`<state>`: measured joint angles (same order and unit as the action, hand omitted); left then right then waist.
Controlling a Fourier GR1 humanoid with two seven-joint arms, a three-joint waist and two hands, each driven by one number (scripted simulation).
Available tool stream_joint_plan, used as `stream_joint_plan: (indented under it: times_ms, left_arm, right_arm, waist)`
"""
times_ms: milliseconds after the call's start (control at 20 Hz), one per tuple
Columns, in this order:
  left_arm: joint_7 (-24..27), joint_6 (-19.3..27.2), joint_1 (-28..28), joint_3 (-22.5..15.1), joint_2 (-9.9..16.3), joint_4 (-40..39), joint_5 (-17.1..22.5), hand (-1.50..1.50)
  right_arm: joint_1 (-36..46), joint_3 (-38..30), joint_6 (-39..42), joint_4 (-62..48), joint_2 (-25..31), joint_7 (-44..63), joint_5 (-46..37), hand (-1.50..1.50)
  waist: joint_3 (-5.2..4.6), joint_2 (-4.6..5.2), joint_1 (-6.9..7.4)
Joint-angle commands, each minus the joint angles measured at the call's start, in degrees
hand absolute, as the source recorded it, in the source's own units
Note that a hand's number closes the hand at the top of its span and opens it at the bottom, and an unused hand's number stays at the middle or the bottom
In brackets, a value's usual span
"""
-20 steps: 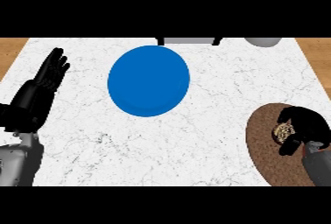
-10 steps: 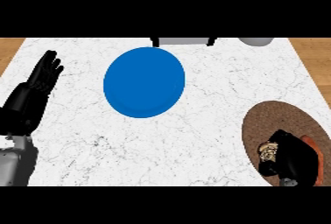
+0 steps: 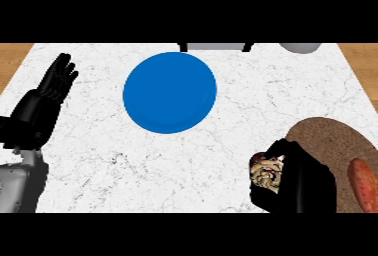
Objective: Pick the cupcake from the placemat and place it in the plate
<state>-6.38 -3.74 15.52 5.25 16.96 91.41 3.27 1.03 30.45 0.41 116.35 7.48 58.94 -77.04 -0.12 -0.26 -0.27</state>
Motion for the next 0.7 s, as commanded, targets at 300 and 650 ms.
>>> stream_joint_plan:
  times_ms: [300, 650]
  left_arm:
    - [-0.7, -0.4, 1.0, -0.4, -0.8, -0.2, -0.7, 0.0]
    - [-0.5, 0.4, 0.7, -1.2, -2.6, 0.8, -1.5, 0.0]
  right_arm:
    - [26.9, 3.7, 1.3, -8.4, -7.4, 10.2, 5.9, 1.5]
    - [39.7, 0.3, -8.9, -25.2, -7.4, 10.4, 13.7, 1.5]
  waist:
    - [0.07, 0.42, 1.24]
    - [0.09, 0.48, 1.75]
